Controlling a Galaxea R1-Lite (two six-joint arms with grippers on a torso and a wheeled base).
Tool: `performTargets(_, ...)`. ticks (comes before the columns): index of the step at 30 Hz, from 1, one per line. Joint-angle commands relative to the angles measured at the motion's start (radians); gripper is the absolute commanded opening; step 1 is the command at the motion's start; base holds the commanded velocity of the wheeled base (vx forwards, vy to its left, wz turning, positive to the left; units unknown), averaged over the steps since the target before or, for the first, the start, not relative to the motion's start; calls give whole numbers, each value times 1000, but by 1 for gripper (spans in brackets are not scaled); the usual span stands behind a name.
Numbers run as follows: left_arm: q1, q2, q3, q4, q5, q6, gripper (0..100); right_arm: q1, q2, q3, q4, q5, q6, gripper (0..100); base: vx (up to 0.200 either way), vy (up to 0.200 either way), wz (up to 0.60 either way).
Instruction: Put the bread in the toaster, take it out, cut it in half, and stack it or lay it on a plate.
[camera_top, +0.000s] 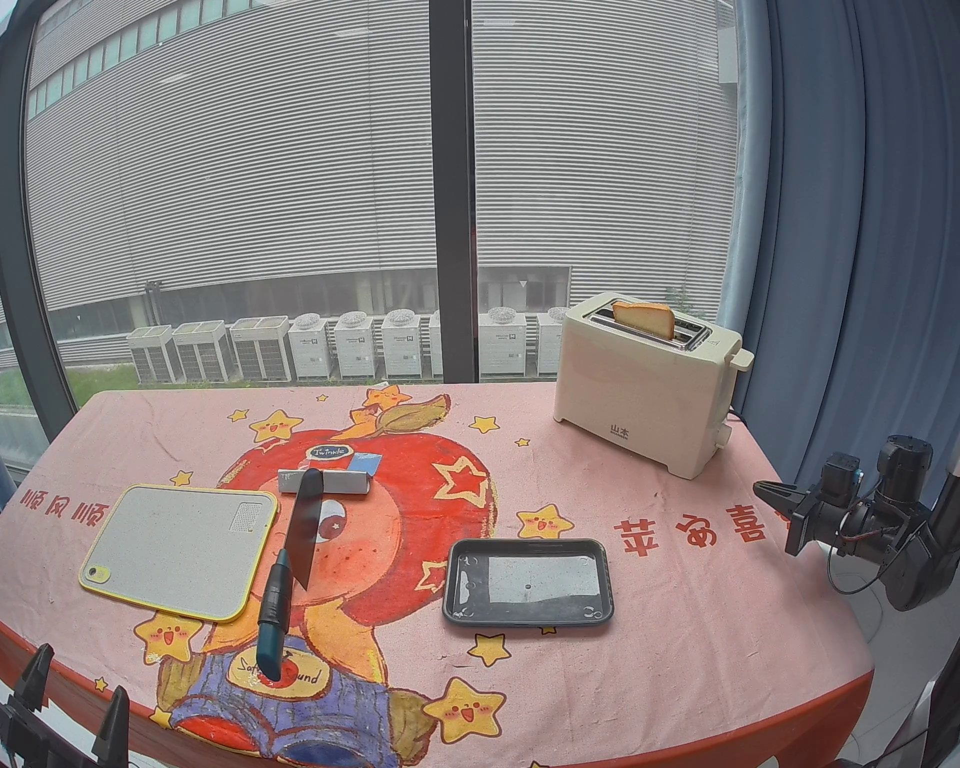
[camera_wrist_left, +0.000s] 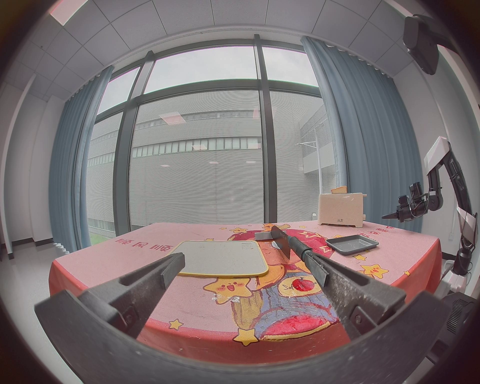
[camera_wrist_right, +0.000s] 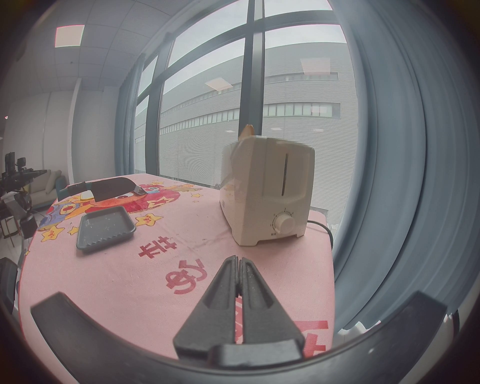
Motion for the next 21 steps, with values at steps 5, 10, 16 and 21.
performTargets(5, 0, -16, 18, 0, 2, 0, 100, 1, 57, -37, -1, 0, 3, 0, 0, 0, 0)
performTargets(10, 0, -16, 18, 0, 0, 1, 100, 3, 71, -45, -1, 0, 6, 0, 0, 0, 0)
performTargets(16, 0, -16, 18, 0, 0, 1, 100, 6, 91, -89, 7, -4, 11, 0, 0, 0, 0)
performTargets(21, 0, -16, 18, 0, 0, 0, 100, 12, 109, -129, 13, -10, 25, 0, 0, 0, 0)
